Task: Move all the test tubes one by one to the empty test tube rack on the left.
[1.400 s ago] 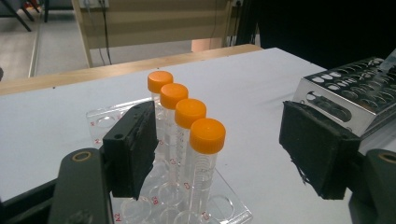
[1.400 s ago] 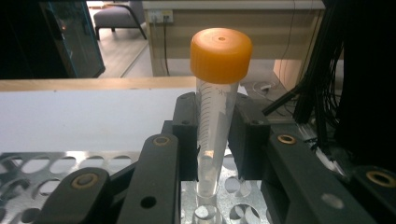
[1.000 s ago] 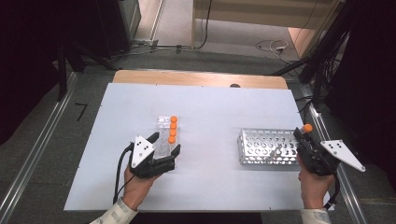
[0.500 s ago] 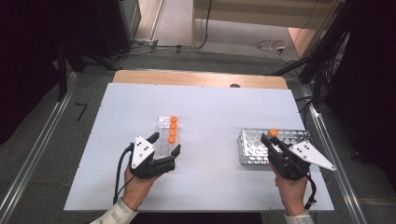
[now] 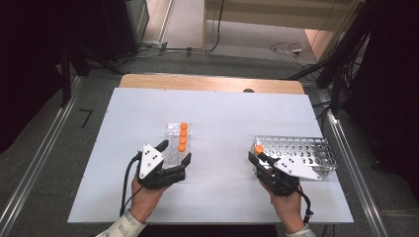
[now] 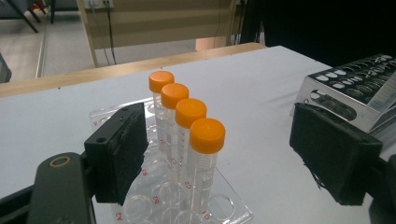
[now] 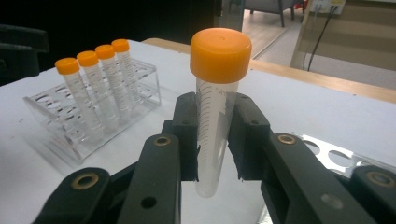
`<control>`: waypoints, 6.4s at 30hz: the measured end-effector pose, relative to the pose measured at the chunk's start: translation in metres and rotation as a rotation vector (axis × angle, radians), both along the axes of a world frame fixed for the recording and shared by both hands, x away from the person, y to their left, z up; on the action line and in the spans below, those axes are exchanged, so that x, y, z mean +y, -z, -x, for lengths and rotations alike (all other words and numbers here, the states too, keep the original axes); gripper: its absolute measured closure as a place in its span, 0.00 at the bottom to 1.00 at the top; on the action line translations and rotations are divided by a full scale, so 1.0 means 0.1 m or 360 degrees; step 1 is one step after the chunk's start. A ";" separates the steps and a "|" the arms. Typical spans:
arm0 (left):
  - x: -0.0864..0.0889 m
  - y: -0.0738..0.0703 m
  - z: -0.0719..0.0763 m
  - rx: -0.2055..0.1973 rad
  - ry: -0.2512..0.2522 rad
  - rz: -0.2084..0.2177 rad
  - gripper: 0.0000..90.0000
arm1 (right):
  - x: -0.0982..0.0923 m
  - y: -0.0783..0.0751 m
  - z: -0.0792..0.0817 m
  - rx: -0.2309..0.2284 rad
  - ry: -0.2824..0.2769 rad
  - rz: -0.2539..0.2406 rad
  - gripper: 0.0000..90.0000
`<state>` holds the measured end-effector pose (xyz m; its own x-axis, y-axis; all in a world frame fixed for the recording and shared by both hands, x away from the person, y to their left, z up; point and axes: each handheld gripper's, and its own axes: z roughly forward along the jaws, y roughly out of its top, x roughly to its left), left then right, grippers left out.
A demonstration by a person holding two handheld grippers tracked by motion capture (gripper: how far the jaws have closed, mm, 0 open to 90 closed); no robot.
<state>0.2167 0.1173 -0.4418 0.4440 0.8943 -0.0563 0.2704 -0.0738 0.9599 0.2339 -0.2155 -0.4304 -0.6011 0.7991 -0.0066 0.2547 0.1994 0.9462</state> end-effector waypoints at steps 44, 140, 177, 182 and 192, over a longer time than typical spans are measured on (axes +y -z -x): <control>-0.39 -0.02 0.14 -0.0017 0.0480 0.0084 0.44 | 0.76 0.30 0.13 0.0074 -0.0333 0.0168 0.80; 0.20 -0.30 0.07 -0.0113 0.0143 0.0150 0.77 | 0.64 0.32 0.09 0.0168 -0.0276 0.0188 0.25; 0.00 0.04 0.05 -0.0006 0.0096 -0.0051 0.77 | 0.65 0.34 0.10 0.0163 -0.0293 0.0221 0.25; 0.01 0.04 0.05 0.0005 0.0087 -0.0038 0.74 | 0.65 0.35 0.11 0.0164 -0.0293 0.0221 0.25; 0.02 0.03 0.06 0.0005 0.0084 -0.0035 0.64 | 0.64 0.34 0.11 0.0170 -0.0289 0.0218 0.25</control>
